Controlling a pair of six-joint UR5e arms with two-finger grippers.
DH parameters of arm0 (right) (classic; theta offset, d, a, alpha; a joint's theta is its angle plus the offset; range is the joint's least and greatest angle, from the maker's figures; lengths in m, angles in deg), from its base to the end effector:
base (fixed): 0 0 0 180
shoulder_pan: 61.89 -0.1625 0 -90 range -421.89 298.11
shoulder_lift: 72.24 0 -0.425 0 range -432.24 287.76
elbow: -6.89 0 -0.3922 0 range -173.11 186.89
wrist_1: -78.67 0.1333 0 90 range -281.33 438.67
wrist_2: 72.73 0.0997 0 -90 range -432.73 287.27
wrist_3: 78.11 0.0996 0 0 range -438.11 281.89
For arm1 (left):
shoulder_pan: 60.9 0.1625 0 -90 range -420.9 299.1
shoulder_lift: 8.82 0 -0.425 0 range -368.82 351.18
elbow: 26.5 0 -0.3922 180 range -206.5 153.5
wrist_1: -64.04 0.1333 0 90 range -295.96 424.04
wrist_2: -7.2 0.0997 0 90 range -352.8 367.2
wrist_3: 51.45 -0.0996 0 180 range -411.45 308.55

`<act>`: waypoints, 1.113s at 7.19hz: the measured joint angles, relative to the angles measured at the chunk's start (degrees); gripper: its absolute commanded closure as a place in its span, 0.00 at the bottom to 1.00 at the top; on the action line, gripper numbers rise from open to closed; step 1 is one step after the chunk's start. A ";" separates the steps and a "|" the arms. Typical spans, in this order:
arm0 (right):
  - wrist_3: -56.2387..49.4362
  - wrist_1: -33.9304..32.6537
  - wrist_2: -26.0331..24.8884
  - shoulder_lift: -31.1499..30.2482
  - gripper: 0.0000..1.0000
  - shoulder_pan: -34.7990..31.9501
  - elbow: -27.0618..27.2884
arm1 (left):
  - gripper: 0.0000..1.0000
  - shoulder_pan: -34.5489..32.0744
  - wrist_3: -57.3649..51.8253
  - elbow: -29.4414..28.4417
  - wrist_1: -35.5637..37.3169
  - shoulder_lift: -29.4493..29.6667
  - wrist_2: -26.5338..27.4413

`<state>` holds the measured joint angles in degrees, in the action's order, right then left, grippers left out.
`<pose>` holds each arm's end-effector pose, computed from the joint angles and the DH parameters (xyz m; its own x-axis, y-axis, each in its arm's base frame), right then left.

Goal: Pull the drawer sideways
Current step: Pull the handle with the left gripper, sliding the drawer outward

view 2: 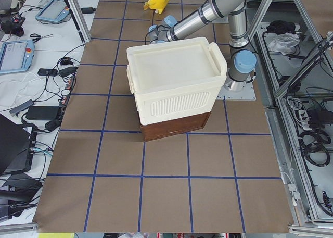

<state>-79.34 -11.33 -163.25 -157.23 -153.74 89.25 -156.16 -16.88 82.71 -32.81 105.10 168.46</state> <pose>0.1495 -0.5285 0.5090 -0.9985 -0.0533 0.0100 -0.0537 0.9975 -0.0457 -0.0845 -0.4925 0.1859 -0.2421 0.2556 -0.9360 -0.0953 0.9538 0.2851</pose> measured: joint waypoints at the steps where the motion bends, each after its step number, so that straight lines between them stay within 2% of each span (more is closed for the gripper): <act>1: 0.00 0.00 0.00 0.00 0.00 0.00 0.00 | 0.77 -0.16 0.16 -0.10 0.00 -0.02 -0.03; 8: 0.00 0.00 0.00 0.00 0.00 0.00 0.00 | 0.76 -2.07 0.24 -0.70 0.01 -0.12 -0.15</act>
<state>-79.34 -11.33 -163.25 -157.24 -153.74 89.25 -158.23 -16.65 82.00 -32.81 104.98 168.32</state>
